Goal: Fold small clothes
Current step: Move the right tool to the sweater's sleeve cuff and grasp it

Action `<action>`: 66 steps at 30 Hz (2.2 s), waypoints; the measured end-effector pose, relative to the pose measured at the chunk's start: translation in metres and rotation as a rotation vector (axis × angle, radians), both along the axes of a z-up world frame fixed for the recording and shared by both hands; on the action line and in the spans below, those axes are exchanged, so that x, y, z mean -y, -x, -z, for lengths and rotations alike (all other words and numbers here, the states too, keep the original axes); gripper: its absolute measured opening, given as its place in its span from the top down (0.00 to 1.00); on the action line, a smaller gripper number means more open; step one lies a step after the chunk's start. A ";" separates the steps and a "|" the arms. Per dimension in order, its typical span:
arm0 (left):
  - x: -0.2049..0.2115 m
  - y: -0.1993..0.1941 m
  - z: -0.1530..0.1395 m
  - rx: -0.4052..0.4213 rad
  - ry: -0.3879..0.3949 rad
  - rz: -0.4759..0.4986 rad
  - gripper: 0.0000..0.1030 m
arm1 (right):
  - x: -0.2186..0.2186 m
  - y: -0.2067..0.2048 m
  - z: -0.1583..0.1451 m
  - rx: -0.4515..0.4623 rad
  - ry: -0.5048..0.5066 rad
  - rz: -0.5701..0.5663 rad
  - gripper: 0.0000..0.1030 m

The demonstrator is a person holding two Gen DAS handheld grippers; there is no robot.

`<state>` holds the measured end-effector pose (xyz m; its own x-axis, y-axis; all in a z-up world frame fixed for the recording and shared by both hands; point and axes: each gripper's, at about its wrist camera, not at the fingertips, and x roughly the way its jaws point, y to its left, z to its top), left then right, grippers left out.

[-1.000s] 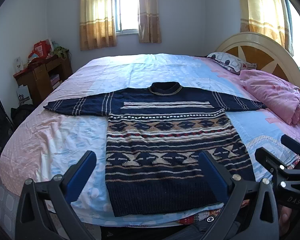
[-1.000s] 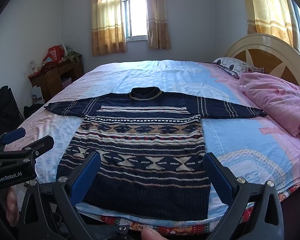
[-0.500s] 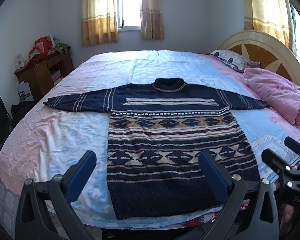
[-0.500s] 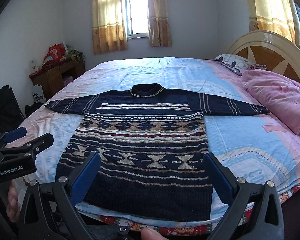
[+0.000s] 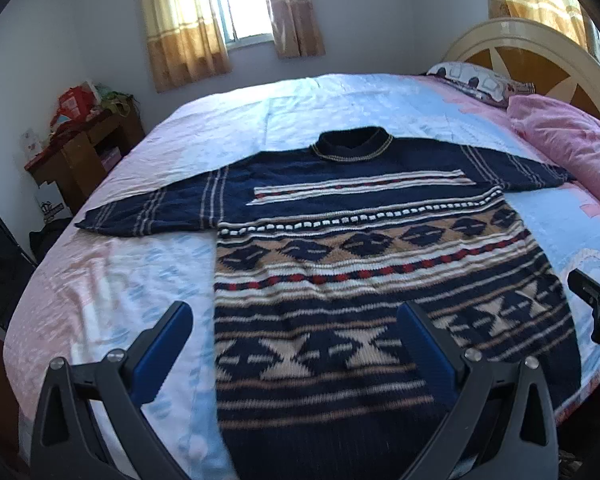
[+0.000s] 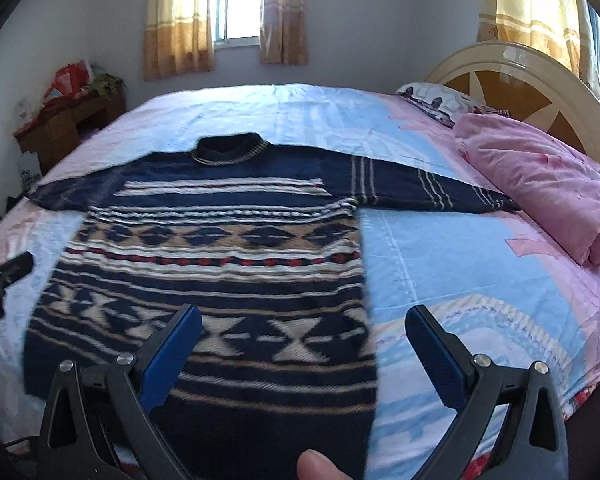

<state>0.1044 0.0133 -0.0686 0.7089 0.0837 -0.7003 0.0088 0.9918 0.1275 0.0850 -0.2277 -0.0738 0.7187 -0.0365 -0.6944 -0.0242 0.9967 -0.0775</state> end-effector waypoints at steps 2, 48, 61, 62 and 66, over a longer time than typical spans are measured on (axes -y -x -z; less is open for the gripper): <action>0.002 -0.012 0.004 -0.018 -0.014 -0.003 0.00 | 0.007 -0.013 0.008 -0.026 0.010 0.013 0.01; -0.002 -0.208 0.086 -0.050 0.007 -0.131 0.00 | 0.428 -0.281 0.060 -0.076 -0.349 0.729 0.55; -0.003 -0.211 0.094 -0.099 0.056 -0.104 0.00 | 0.394 -0.316 0.046 -0.025 -0.190 0.625 0.93; -0.003 -0.211 0.094 -0.098 0.061 -0.103 0.00 | 0.384 -0.318 0.041 -0.015 -0.176 0.600 0.93; -0.005 -0.210 0.094 -0.103 0.087 -0.093 0.00 | 0.336 -0.325 0.023 0.017 -0.127 0.489 0.93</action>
<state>0.3145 0.0182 -0.1627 0.6250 0.0818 -0.7763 -0.0751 0.9962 0.0446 0.4104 -0.5639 -0.0970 0.6497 -0.2875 -0.7037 0.4480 0.8927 0.0489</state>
